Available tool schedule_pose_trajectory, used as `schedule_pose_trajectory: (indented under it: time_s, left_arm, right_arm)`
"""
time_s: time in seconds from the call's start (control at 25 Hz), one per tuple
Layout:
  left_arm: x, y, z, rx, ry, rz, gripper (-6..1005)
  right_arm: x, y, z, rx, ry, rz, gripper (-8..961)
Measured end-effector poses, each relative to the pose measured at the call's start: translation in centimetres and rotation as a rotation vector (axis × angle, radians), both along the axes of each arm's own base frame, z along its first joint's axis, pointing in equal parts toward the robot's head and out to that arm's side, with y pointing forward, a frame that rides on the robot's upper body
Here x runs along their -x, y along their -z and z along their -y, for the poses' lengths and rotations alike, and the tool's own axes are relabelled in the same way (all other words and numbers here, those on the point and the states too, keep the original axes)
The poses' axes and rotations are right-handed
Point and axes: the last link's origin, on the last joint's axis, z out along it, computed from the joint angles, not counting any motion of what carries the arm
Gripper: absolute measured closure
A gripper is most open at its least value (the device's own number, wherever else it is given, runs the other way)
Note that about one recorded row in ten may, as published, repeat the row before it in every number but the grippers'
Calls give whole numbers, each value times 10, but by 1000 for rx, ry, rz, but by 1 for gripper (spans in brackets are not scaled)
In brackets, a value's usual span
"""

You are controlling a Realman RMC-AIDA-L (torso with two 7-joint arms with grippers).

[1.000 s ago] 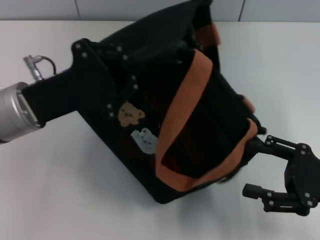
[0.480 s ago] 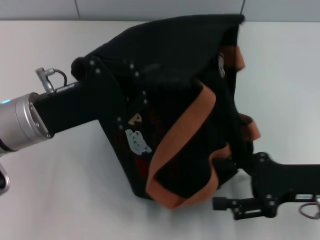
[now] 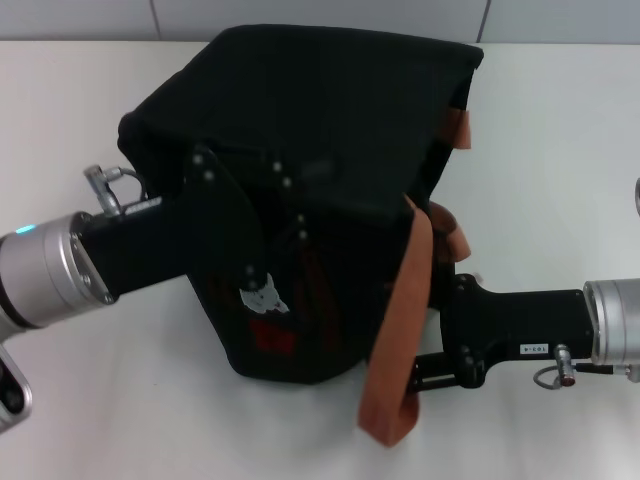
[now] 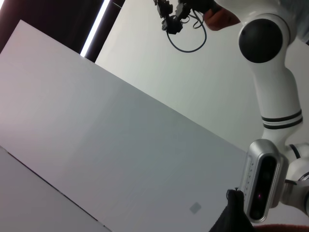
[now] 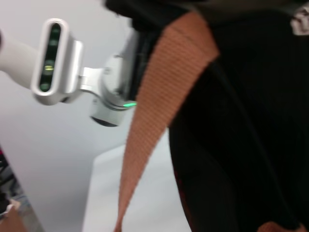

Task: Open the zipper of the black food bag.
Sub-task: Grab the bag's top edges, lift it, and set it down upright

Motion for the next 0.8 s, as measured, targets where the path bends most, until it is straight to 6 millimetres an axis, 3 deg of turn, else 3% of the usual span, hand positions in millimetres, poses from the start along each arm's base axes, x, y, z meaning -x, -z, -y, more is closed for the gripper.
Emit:
schedule_pose_trajectory:
  time_s: [0.24, 0.4, 0.48, 0.56, 0.68, 0.8]
  left_arm:
    - [3, 5, 4, -18, 1, -12, 898]
    - [4, 6, 4, -19, 0, -18, 900]
    - [4, 7, 4, -24, 1, -25, 901]
    - [5, 9, 3, -33, -2, -37, 901]
    - [5, 9, 3, -32, -3, -37, 901]
    - [6, 10, 4, -30, -2, -39, 901]
  right_arm:
    - [-22, -14, 15, -71, 105, -60, 121]
    - [-36, -37, 31, -131, 172, -159, 121]
    - [-47, -59, 44, -166, 201, -227, 121]
    - [-50, -65, 48, -176, 208, -243, 122]
    - [-55, -93, 63, -261, 222, -361, 122]
    - [-53, -103, 62, -315, 230, -434, 122]
